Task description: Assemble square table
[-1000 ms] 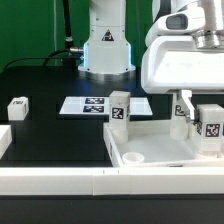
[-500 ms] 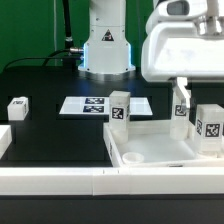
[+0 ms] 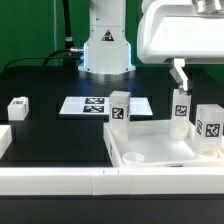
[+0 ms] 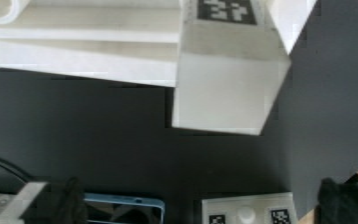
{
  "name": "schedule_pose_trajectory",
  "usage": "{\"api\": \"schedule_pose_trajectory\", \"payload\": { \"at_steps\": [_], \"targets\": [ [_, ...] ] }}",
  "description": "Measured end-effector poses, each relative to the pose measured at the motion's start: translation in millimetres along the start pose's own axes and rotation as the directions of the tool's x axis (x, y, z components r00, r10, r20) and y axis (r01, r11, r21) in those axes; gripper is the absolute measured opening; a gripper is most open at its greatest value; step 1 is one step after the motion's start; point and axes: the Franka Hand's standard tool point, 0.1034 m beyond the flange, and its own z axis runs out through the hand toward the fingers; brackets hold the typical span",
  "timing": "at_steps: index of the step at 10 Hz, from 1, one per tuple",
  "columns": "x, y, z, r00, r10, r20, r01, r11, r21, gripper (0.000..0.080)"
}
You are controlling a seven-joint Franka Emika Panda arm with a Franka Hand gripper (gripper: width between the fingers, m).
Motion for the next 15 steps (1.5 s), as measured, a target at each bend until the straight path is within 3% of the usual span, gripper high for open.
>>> {"api": "schedule_pose_trajectory", "payload": {
  "at_steps": [1,4,8,10,15],
  "targets": [
    [-2.5,-0.6,1.3,1.0,0.004,0.012,-0.004,1.0,0.002,0.0649],
    [-19.1,-13.7,10.1,0.973,0.018,0.232,-0.028,0.999,0.04,0.0649],
    [-30.5,-10.9,18.7,0.888,0.011,0.46,-0.044,0.997,0.06,0.0649],
    [-24.2,-2.2,23.9,0.898,0.018,0.441,-0.047,0.997,0.053,0.0649],
    [-20.9,-5.6,25.1,0.908,0.016,0.419,-0.041,0.998,0.051,0.0637]
  ]
}}
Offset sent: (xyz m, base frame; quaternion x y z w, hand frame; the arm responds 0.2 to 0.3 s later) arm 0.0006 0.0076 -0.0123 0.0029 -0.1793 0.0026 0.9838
